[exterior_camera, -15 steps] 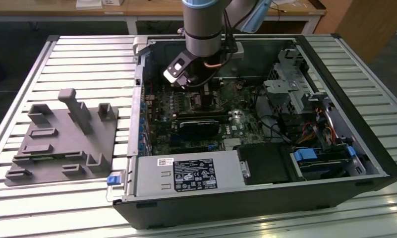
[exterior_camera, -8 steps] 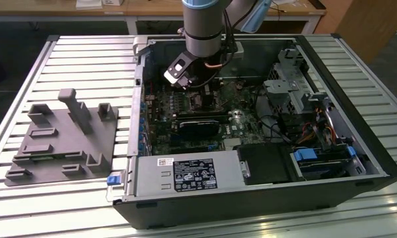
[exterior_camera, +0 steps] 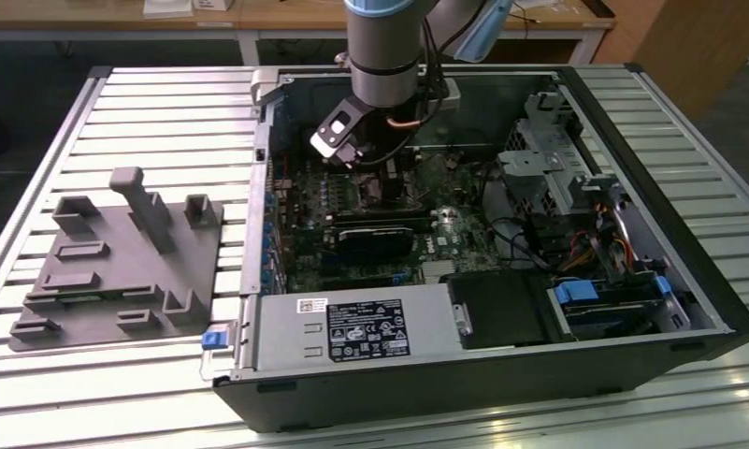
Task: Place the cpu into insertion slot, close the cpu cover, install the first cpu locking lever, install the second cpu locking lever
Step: 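Place the cpu into insertion slot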
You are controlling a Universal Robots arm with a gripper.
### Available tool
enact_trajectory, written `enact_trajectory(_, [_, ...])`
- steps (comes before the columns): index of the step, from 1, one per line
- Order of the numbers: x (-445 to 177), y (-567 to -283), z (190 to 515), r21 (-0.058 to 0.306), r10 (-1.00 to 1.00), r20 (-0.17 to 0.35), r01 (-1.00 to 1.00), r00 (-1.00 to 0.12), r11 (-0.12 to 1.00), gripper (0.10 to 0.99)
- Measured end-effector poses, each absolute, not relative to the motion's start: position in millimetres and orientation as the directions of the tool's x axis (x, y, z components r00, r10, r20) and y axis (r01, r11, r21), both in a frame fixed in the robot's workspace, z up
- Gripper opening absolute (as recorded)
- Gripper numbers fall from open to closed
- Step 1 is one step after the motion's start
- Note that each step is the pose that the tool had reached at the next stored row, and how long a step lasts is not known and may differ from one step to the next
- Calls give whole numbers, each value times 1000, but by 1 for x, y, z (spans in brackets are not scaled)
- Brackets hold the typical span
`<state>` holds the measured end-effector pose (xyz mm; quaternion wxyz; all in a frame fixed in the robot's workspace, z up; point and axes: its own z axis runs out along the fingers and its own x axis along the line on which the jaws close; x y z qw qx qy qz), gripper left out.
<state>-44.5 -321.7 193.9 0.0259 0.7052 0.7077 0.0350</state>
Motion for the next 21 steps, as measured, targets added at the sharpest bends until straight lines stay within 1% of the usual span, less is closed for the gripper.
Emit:
enact_trajectory(11, [-44,-322,192,86,1000,13,996,-4,3,537])
enact_trajectory(13, [-44,-322,192,86,1000,13,996,-4,3,549])
enact_trajectory(14, [-44,-322,192,86,1000,13,996,-4,3,612])
enact_trajectory(21, [-44,-322,193,86,1000,13,996,-4,3,612])
